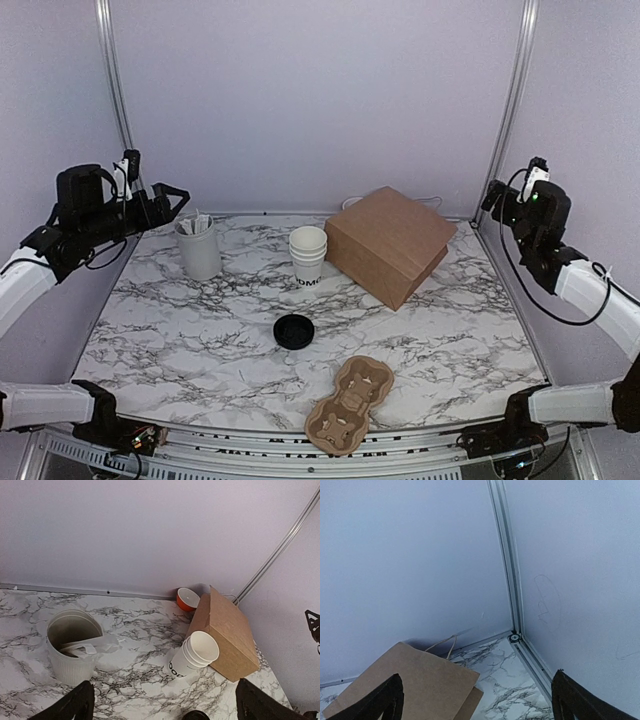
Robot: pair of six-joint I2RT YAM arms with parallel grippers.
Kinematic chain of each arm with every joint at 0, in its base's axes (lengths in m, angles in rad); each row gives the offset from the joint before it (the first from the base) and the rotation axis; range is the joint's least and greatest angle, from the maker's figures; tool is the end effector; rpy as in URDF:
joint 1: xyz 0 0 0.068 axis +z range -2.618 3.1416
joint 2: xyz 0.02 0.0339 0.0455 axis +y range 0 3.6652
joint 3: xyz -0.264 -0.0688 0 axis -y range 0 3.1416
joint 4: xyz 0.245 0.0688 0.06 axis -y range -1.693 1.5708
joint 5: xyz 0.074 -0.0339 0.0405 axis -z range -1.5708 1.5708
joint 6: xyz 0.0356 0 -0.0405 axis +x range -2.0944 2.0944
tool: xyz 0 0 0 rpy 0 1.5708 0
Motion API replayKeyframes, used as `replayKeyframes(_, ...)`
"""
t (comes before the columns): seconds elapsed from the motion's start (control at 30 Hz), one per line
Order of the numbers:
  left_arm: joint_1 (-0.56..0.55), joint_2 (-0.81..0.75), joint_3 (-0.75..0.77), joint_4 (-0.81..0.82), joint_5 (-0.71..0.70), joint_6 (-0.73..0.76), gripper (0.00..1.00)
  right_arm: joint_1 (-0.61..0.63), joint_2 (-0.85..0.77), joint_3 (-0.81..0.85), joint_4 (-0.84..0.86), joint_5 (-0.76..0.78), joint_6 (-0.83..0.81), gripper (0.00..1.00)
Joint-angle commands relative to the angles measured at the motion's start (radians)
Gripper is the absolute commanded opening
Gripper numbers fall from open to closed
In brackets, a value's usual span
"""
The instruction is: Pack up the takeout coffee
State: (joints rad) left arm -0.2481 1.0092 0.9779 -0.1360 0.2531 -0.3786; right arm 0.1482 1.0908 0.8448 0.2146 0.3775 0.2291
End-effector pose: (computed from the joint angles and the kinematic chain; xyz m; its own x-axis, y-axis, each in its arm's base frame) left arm 0.2238 -0.0659 0.3712 -0.3263 -0.2865 -0.9008 0.3836 0.8308 -0.4032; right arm 0.2565 0.0250 0.3428 0.0213 0.2166 -0.9760 0.2282 0.9494 0.2157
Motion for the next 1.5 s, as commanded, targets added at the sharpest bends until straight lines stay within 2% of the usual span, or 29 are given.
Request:
replayKeyframes(0.0, -0.136, 0.052, 0.061, -0.058, -0.075, 0.012, 0.99, -0.013, -0.048, -0.012, -0.089, -0.201, 0.084, 1.0)
replayKeyframes(0.1, -0.255, 0.108, 0.06, -0.059, -0.164, -0.006, 0.99, 0.042, -0.067, -0.024, -0.104, -0.195, 0.089, 1.0)
replayKeyframes(0.17, -0.317, 0.142, 0.045, -0.059, -0.251, -0.037, 0.99, 0.157, -0.072, -0.029, -0.118, -0.121, 0.075, 1.0)
replayKeyframes(0.27, -0.363, 0.187, -0.005, -0.031, -0.267, -0.138, 0.99, 0.233, -0.036, -0.009, -0.191, -0.153, 0.111, 1.0)
replayKeyframes(0.37, -0.424, 0.208, -0.072, 0.031, -0.267, -0.225, 0.99, 0.25, 0.011, -0.017, -0.218, -0.204, 0.144, 1.0)
replayKeyframes(0.53, -0.545, 0.278, -0.132, 0.067, -0.306, -0.289, 0.99, 0.236, 0.105, 0.029, -0.292, -0.265, 0.202, 1.0)
replayKeyframes(0.77, -0.561, 0.362, -0.137, 0.066, -0.314, -0.353, 0.99, 0.141, 0.207, 0.063, -0.336, -0.44, 0.267, 0.96)
replayKeyframes(0.87, -0.562, 0.362, -0.132, 0.056, -0.356, -0.349, 0.99, 0.148, 0.224, 0.073, -0.369, -0.46, 0.254, 0.95)
replayKeyframes(1.17, -0.562, 0.31, -0.165, 0.056, -0.456, -0.387, 0.99, 0.401, 0.295, 0.227, -0.465, -0.338, 0.208, 0.94)
replayKeyframes(1.37, -0.562, 0.281, -0.181, 0.046, -0.482, -0.381, 0.99, 0.51, 0.546, 0.501, -0.56, -0.327, 0.191, 0.84)
replayKeyframes(1.47, -0.562, 0.251, -0.203, 0.045, -0.498, -0.393, 0.99, 0.54, 0.639, 0.597, -0.548, -0.325, 0.201, 0.8)
